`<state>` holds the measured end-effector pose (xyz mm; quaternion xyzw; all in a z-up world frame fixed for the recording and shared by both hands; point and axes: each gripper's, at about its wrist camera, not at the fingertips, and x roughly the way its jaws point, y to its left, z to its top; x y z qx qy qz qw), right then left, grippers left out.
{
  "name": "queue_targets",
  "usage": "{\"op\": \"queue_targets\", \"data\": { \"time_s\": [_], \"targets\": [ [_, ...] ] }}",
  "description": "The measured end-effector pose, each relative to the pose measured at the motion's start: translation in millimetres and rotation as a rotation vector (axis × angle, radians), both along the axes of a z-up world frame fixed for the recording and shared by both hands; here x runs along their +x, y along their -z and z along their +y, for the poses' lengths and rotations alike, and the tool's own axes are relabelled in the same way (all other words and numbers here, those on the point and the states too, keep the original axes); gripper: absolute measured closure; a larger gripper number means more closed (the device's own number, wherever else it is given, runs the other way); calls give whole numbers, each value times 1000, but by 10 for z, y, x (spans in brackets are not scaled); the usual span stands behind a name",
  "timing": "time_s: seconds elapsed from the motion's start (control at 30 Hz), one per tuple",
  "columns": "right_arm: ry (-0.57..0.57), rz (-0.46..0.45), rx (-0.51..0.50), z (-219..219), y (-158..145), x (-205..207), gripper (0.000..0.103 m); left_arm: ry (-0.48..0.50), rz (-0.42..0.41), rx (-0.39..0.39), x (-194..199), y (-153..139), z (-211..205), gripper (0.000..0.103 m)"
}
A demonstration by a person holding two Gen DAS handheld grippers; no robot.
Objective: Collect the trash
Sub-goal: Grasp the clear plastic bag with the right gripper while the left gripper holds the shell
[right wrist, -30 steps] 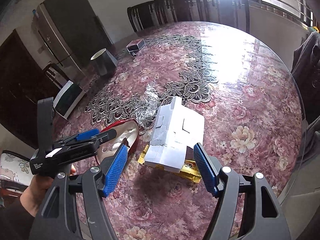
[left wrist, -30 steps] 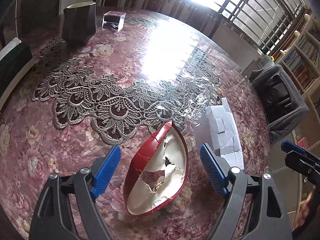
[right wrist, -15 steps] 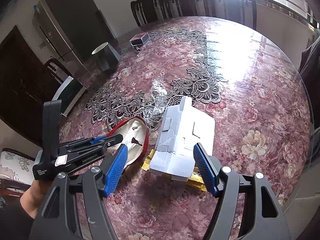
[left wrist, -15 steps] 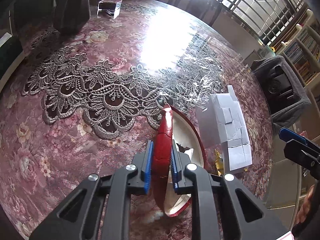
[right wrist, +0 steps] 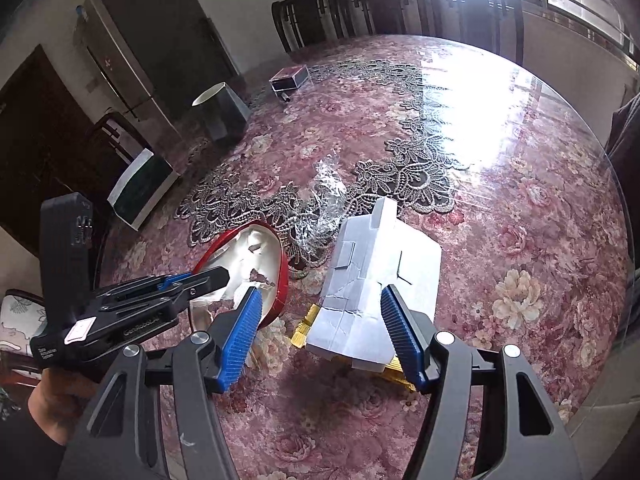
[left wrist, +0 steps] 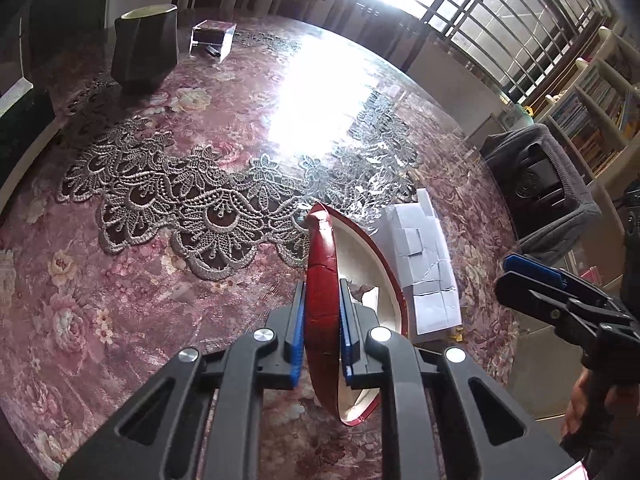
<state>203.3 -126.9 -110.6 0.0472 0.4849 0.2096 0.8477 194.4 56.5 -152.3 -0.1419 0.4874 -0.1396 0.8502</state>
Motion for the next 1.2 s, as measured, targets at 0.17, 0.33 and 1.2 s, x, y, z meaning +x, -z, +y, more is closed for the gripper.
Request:
{"op": "queue_targets", "data": {
  "time_s": [0.17,0.33,1.2],
  "targets": [
    [-23,-44,-23,112,-31,189,42,-29,-40,-28,-109,-265,109,88],
    [-9,-38,-79,256,149,712,42,-58,-62,-33,-163,-398,196,88],
    [-24,16,-85,442,320,1038,90,-86,-76,-16,-307,-488,264,88]
  ]
}}
